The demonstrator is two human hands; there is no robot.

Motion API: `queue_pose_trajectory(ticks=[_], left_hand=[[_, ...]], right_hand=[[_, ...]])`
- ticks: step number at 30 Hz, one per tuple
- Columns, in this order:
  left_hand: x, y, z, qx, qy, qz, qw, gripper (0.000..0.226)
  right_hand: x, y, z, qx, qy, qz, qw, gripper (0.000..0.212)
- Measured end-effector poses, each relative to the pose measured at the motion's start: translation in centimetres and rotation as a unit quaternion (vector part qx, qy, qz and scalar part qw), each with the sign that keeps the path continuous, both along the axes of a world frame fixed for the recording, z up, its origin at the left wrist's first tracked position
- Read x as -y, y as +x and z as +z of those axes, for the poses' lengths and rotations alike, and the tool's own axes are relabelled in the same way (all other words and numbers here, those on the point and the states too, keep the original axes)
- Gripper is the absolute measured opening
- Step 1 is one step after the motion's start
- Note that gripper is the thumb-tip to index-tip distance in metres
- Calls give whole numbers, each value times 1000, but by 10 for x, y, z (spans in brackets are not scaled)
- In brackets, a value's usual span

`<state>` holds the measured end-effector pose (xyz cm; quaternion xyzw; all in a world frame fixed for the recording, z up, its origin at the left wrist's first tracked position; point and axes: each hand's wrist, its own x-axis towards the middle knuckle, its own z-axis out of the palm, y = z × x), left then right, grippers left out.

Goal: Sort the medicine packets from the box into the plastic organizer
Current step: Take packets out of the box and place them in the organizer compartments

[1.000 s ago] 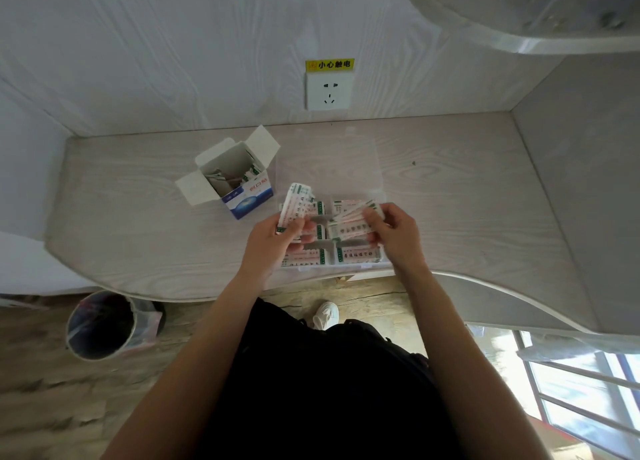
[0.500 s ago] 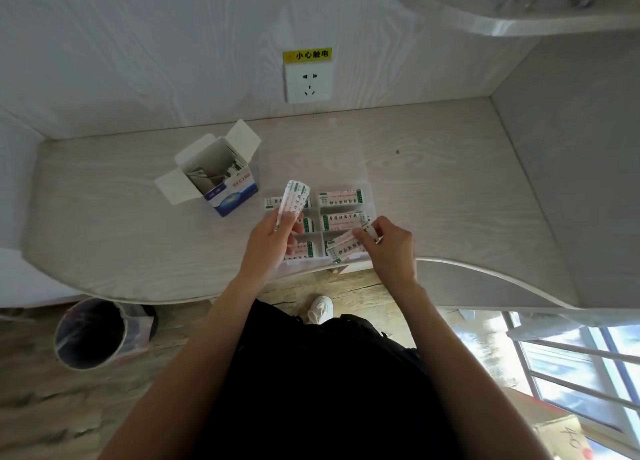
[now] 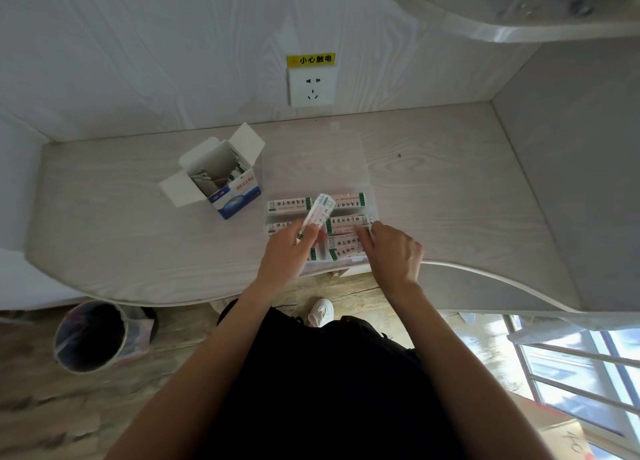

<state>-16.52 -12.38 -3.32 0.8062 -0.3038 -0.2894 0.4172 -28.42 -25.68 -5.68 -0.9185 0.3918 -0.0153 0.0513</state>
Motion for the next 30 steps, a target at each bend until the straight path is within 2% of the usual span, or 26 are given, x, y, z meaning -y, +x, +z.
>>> queue_pose_trajectory(ticks=[5,9,13,17,20,23,30], left_hand=[[4,-13,-6,87,38,-119,988,34],[-1,-16,-12,173,64,-137,973,34],[0,-15,-16,151,65,-143,976,33],[-1,-12,-18,111,37,-100,988,29],[1,-8,-16,149,25,-79,985,29],[1,-6,-18,180,51,-115,976,31],[-1,-7,-23,184,62,-123,973,33]], right_hand=[[1,-3,-12,27,-61,13,998,45],[4,-3,-14,51,-83,23,995,44],[1,-11,-12,69,-55,18,996,54],[3,-13,-13,100,-25,24,994,47],[4,-11,-10,104,-8,23,994,41],[4,-11,-10,99,-18,29,995,42],[10,-13,-15,131,-9,39,991,39]])
